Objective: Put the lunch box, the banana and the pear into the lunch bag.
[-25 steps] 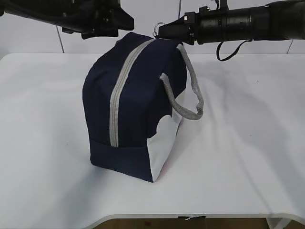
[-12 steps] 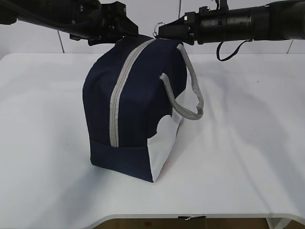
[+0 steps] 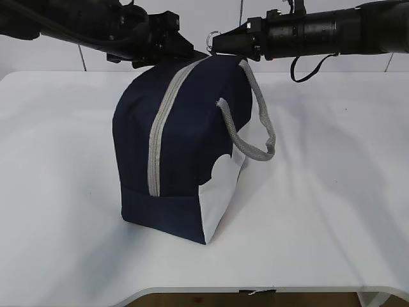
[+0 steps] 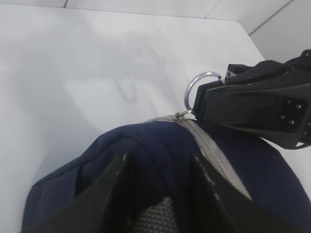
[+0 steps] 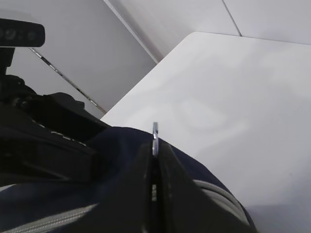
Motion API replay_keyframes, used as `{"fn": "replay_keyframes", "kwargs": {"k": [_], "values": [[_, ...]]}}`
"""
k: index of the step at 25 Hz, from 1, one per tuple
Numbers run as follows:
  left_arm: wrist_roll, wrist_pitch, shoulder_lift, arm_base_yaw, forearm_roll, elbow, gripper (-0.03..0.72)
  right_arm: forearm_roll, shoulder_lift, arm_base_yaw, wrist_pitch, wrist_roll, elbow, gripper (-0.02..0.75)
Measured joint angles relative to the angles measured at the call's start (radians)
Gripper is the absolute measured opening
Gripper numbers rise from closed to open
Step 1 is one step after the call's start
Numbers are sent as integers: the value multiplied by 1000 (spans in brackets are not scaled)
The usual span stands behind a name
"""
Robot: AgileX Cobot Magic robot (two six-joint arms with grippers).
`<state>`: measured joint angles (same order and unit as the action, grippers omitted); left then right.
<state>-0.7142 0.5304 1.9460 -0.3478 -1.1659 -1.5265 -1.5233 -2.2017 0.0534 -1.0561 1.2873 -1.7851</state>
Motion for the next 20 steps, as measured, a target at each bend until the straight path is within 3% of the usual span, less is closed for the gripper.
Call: {"fn": "replay_keyframes", "kwargs": {"k": [10, 20], "values": [[0, 14, 2, -2, -7, -2, 84, 0, 0, 0, 29, -2, 0, 6], [-24, 23, 0, -4, -9, -2, 68, 82, 0, 0, 157, -94, 0, 6]]}}
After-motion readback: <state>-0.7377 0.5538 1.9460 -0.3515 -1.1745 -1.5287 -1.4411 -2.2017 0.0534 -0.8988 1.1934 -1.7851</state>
